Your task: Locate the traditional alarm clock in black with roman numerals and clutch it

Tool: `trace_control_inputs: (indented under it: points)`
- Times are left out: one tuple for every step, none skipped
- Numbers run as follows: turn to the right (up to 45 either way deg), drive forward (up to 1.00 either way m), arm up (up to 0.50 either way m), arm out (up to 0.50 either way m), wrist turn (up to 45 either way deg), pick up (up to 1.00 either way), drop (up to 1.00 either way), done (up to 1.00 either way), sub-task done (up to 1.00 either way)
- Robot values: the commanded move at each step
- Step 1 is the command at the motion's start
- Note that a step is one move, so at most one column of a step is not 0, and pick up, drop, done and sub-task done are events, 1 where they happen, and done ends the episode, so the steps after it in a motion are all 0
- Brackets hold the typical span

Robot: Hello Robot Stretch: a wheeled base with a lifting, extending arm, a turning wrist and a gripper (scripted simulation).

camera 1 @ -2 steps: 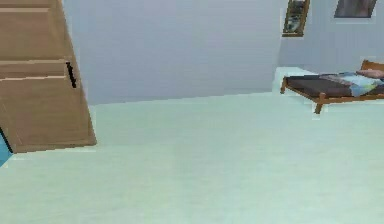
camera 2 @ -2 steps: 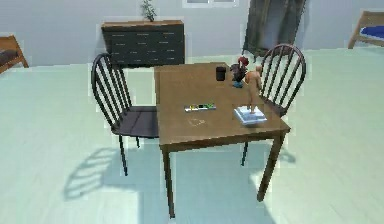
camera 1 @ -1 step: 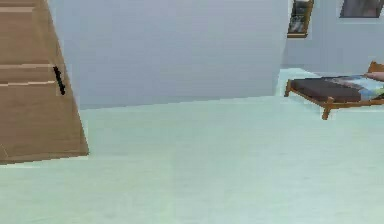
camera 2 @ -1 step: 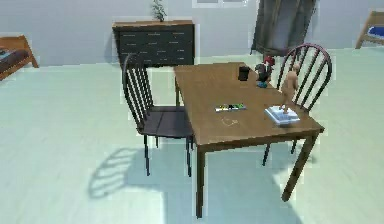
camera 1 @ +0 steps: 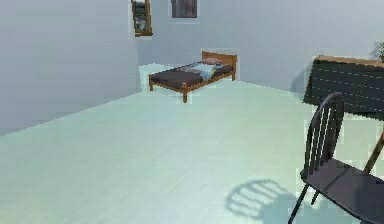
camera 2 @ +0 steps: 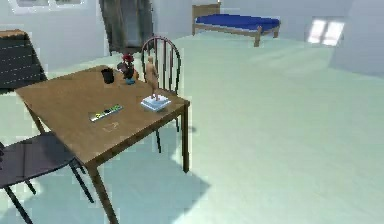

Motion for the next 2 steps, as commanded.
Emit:
trace_control_inputs:
  points:
    - [0.0, 1.00, 0.00, 0.00, 0.0, 0.00, 0.00, 0.00, 0.00]
    - [18.0, 0.00, 0.00, 0.00, 0.0, 0.00, 0.00, 0.00, 0.00]
